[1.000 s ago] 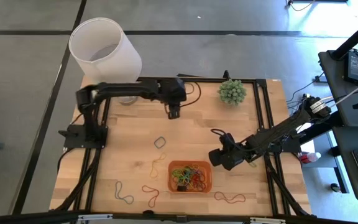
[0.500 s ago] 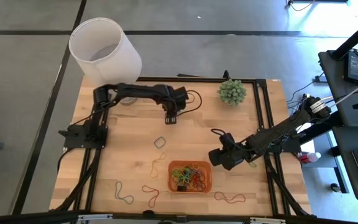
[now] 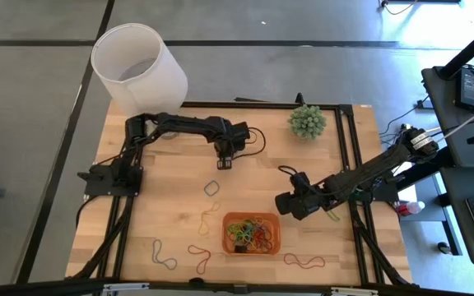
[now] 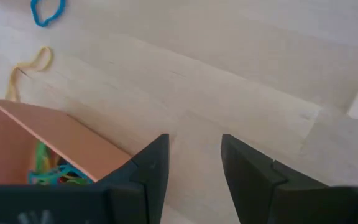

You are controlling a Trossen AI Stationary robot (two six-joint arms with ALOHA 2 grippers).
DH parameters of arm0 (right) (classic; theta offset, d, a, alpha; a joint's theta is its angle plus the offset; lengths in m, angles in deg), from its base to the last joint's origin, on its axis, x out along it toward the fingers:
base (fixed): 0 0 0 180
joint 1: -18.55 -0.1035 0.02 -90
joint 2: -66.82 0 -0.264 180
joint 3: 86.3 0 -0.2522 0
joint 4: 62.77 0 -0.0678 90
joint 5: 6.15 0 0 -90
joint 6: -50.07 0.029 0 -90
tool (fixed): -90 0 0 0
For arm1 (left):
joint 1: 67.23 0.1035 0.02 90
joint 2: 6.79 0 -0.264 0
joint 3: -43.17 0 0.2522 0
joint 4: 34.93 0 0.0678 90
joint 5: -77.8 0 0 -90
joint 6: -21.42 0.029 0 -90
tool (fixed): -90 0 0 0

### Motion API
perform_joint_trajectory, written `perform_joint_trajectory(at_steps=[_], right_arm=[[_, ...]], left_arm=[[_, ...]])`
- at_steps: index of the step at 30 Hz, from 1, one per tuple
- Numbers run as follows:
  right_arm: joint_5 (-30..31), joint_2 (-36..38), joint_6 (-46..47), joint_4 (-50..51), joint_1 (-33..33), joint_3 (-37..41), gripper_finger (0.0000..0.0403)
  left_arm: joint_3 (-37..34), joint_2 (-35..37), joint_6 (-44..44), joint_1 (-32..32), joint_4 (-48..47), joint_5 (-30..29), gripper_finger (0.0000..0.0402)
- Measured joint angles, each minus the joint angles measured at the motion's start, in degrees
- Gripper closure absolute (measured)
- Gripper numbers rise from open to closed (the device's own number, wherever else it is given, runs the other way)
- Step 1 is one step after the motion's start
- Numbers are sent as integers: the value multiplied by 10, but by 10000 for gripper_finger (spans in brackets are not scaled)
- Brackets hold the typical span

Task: Pick and place rubber bands into bin
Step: Put the black rubber band into the orange bin

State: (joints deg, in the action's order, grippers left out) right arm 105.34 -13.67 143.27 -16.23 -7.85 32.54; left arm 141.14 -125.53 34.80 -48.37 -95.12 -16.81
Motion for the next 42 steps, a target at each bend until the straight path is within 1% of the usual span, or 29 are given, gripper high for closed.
perform_joint_trajectory(at_steps=[5, 7, 10, 13, 16, 18, 19, 21, 23, 25, 28, 30, 32, 35, 38, 40, 42], right_arm=[[4, 0, -72, 25, -18, 0, 258], [8, 0, -99, 37, -31, 0, 268], [10, 0, -127, 52, -54, 4, 288], [3, 14, -129, 41, -83, 37, 309], [-22, 42, -127, 6, -110, 77, 329], [-31, 63, -127, -25, -122, 104, 340], [-32, 74, -127, -45, -127, 115, 345], [-31, 93, -125, -78, -133, 134, 353], [-31, 105, -125, -103, -133, 147, 360], [-31, 112, -125, -126, -133, 156, 364], [-14, 113, -125, -137, -132, 159, 367], [18, 113, -123, -143, -132, 159, 368], [46, 113, -123, -156, -132, 158, 368], [75, 115, -105, -170, -130, 157, 368], [88, 115, -88, -182, -126, 157, 368], [97, 115, -86, -193, -124, 157, 368], [103, 115, -85, -196, -119, 157, 368]], left_arm=[[3, 68, -6, -23, -12, -10, 400], [2, 92, -11, -41, -14, -12, 399], [9, 135, -48, -73, -15, -19, 400], [27, 150, -86, -104, -16, -57, 399], [42, 149, -103, -131, -13, -115, 399], [47, 143, -115, -139, -2, -149, 399], [46, 140, -125, -138, -3, -152, 399], [45, 134, -156, -129, -6, -134, 394], [46, 132, -194, -114, -5, -87, 379], [46, 126, -220, -97, -2, -53, 357], [45, 118, -232, -63, -9, -32, 317], [46, 109, -233, -42, 7, -24, 288], [45, 102, -233, -25, -7, -10, 260], [46, 83, -224, -8, -6, 23, 228], [46, 63, -186, 0, -11, 46, 211], [46, 47, -171, 1, -13, 45, 207], [45, 29, -166, -1, -9, 31, 206]])
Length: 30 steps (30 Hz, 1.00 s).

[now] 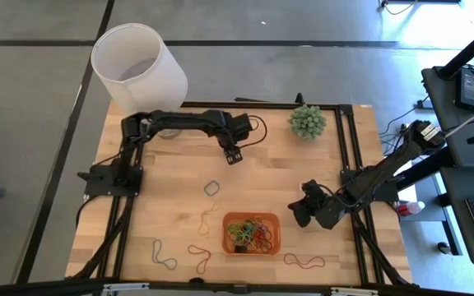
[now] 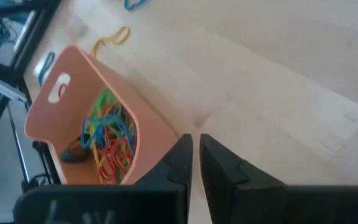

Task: Pick and place rubber bands into bin
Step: Put the black rubber band into the orange bin

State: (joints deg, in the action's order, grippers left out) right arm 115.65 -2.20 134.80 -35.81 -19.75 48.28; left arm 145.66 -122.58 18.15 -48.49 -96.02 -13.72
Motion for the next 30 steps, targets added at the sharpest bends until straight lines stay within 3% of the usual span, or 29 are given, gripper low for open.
perform_joint_trajectory(at_steps=[9, 12, 15, 17, 18, 22, 30], right_arm=[[3, 0, -9, -19, 19, 0, 368], [2, 0, -11, -17, 19, 0, 368], [2, 0, -15, -11, 19, 0, 368], [2, 0, -34, -10, 19, 0, 368], [2, 0, -42, -11, 19, 0, 368], [1, 0, -74, -10, 19, 0, 368], [-15, 0, -116, -8, 19, 0, 368]], left_arm=[[2, -72, -6, 0, -3, -27, 212], [5, -80, -4, 1, -20, 1, 248], [4, -78, -4, -4, -28, 2, 324], [1, -69, -14, -11, -38, 7, 378], [-1, -62, -23, -16, -43, 14, 387], [-2, -13, -35, -43, -56, 34, 395], [27, 95, -89, -137, -73, 7, 396]])
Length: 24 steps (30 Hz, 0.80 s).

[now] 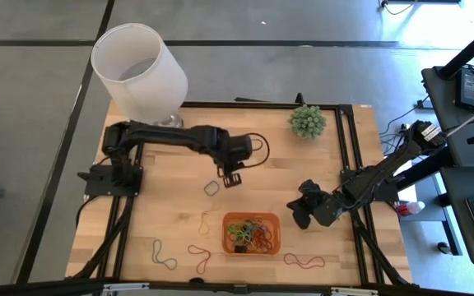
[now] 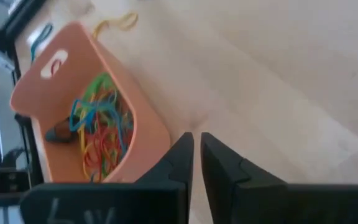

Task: Pick and place rubber bands into bin
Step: Put the black rubber band into the orange bin

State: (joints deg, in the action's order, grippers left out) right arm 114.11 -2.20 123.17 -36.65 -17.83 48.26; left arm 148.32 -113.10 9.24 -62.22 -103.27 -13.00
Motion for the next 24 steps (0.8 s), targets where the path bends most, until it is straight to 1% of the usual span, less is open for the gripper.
perform_joint_trajectory(at_steps=[3, 6, 9, 12, 15, 18, 24], right_arm=[[-30, 0, -16, 3, 0, 0, 368], [-57, 0, -33, 9, 0, 0, 368], [-85, 0, -41, 20, 0, 0, 368], [-119, 0, -59, 22, 0, 0, 368], [-139, 0, -69, 25, -1, 0, 368], [-141, 0, -80, 25, -5, 0, 368], [-141, 0, -94, 31, -8, 0, 368]], left_arm=[[50, 8, -30, -48, -20, -17, 397], [119, 4, -47, -98, -16, -52, 397], [182, -16, -74, -139, -20, -77, 397], [223, -45, -98, -161, -32, -99, 398], [237, -69, -120, -181, -32, -97, 398], [236, -105, -136, -202, -38, -87, 398], [237, -174, -137, -235, -40, -60, 398]])
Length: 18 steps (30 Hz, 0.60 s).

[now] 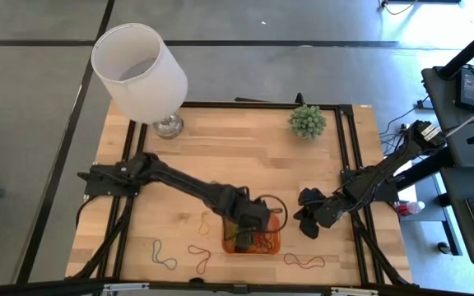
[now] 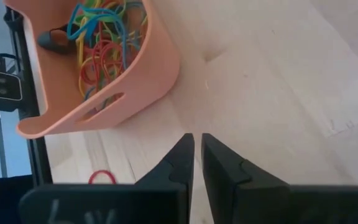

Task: Pick and place rubber bands into bin
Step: Put the black rubber band into the orange bin

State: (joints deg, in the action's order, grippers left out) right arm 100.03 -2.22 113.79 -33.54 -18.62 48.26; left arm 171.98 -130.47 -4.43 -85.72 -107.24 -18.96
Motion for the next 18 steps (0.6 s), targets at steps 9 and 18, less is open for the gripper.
perform_joint_trajectory(at_steps=[9, 18], right_arm=[[0, 0, -2, 4, 0, 0, 368], [0, 0, 0, 3, 0, 0, 368]], left_arm=[[0, -81, -42, -22, 0, 20, 379], [0, -93, -84, -24, 0, 33, 272]])
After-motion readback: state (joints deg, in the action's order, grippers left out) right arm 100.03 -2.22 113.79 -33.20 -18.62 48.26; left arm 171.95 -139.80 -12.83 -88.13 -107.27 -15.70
